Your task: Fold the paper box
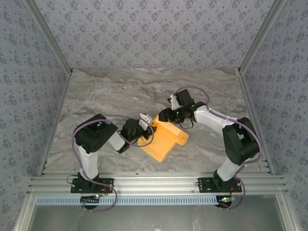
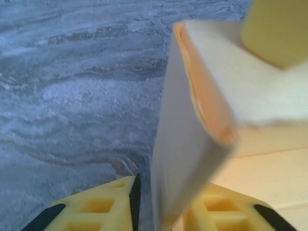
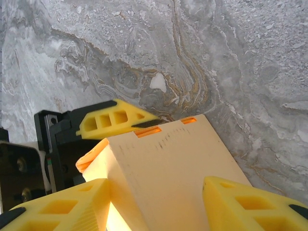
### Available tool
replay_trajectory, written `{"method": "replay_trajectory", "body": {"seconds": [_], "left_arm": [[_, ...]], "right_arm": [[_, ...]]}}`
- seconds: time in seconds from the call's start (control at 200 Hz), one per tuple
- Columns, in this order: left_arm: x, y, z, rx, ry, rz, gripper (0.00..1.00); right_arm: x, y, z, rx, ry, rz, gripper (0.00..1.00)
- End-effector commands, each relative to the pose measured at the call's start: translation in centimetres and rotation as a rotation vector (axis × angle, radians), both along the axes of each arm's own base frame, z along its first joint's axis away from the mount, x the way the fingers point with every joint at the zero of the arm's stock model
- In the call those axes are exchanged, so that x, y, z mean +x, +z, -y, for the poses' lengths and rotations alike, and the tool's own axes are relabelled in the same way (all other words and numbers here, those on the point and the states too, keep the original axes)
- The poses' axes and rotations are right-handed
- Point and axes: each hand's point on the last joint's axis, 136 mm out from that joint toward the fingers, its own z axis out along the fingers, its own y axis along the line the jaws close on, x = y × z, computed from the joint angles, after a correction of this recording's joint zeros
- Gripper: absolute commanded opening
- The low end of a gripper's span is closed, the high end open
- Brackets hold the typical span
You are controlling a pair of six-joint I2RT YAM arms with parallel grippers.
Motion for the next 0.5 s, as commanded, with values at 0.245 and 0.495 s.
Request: {"method": "replay_trajectory", "body": {"seconds": [0.245, 0.495], "left_arm": [[2.2, -0.4, 1.7, -0.015, 0.019, 0.068, 0.15], [2.7, -1.6, 2.2, 0.014, 0.035, 0.055, 0.17]], "right_arm": [[-3.6, -4.8, 2.6, -0.104, -0.247, -0.196, 0.54], [-3.7, -4.5, 2.4, -0.084, -0.262, -0.198, 0.54]]}}
